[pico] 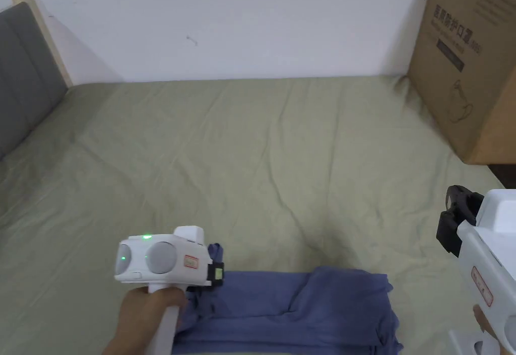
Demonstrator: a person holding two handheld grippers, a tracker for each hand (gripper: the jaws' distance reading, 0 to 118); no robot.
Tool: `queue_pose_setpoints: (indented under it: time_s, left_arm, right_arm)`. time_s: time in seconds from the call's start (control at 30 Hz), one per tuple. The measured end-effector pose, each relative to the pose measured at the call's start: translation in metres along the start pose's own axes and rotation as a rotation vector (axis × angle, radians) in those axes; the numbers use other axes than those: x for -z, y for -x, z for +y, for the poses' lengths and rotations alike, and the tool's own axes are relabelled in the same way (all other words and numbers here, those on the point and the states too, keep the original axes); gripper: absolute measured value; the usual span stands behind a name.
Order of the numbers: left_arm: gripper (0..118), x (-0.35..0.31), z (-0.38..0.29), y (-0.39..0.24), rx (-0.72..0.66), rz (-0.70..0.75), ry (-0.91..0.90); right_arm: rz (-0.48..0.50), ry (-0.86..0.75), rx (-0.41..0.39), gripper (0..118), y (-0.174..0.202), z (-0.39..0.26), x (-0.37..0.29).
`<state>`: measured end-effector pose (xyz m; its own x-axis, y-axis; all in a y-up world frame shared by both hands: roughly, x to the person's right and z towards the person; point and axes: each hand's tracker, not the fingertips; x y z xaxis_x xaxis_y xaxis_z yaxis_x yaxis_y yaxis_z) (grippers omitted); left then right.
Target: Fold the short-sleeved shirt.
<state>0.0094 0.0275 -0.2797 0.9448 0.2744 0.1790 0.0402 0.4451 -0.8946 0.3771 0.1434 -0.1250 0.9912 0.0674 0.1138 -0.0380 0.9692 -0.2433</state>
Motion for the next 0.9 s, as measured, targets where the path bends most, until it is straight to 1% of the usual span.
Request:
queue_pose_setpoints:
  time_s: [0.1, 0.2, 0.23, 0.27, 0.3, 0.37, 0.43, 0.47, 0.57, 0.63, 0.67, 0.77, 0.8, 0.87, 0.9]
  left_arm:
    - [3, 0.032, -0.004, -0.019, -0.011, 0.011, 0.049]
    - [4, 0.06, -0.008, -0.03, 0.007, 0.04, 0.099]
    - [7, 0.064, -0.009, -0.032, 0.013, 0.051, 0.106]
    - [14, 0.05, -0.012, -0.04, 0.013, 0.051, 0.116]
    - [23, 0.05, -0.012, -0.042, 0.004, 0.058, 0.121]
    - [68, 0.045, -0.012, -0.043, -0.024, 0.043, 0.109]
    - [101, 0.041, -0.01, -0.038, -0.038, 0.024, 0.061]
    - [103, 0.033, -0.008, -0.037, -0.036, 0.015, 0.027]
    - [102, 0.006, -0.002, -0.034, -0.039, 0.0, -0.055]
    - [102, -0.014, 0.0, -0.024, -0.047, -0.013, -0.142]
    - [102, -0.032, -0.008, -0.022, -0.053, -0.005, -0.191]
    - [101, -0.056, -0.011, -0.006, -0.045, 0.051, -0.304]
    - [98, -0.058, -0.015, 0.002, -0.033, 0.078, -0.348]
    - [82, -0.064, -0.021, 0.012, -0.011, 0.13, -0.417]
    - [70, -0.065, -0.025, 0.017, -0.002, 0.155, -0.444]
  right_arm:
    - [-0.01, 0.006, -0.003, 0, -0.005, -0.002, -0.002]
    - [-0.019, 0.015, 0.0, 0, -0.009, -0.004, -0.002]
    - [-0.021, 0.017, 0.001, 0, -0.009, -0.004, -0.002]
    - [-0.022, 0.019, -0.001, 0, -0.01, -0.004, -0.002]
    - [-0.024, 0.02, -0.002, 0, -0.01, -0.004, -0.003]
    - [-0.027, 0.023, -0.001, 0, -0.011, -0.004, -0.002]
    - [-0.027, 0.024, 0.002, 0, -0.011, -0.004, -0.002]
    - [-0.027, 0.024, 0.004, 0, -0.011, -0.004, -0.002]
    - [-0.023, 0.022, 0.003, 0, -0.01, -0.002, -0.002]
    - [-0.018, 0.019, -0.003, 0, -0.008, 0.001, -0.002]
    - [-0.015, 0.016, -0.005, 0, -0.008, 0.002, -0.002]
    - [-0.007, 0.007, -0.006, 0, -0.006, 0.006, -0.001]
    - [-0.004, 0.005, -0.007, 0, -0.005, 0.007, -0.001]
    - [-0.001, 0.0, -0.007, 0, -0.003, 0.008, -0.001]
    - [0.001, -0.001, -0.005, 0, -0.002, 0.008, -0.001]
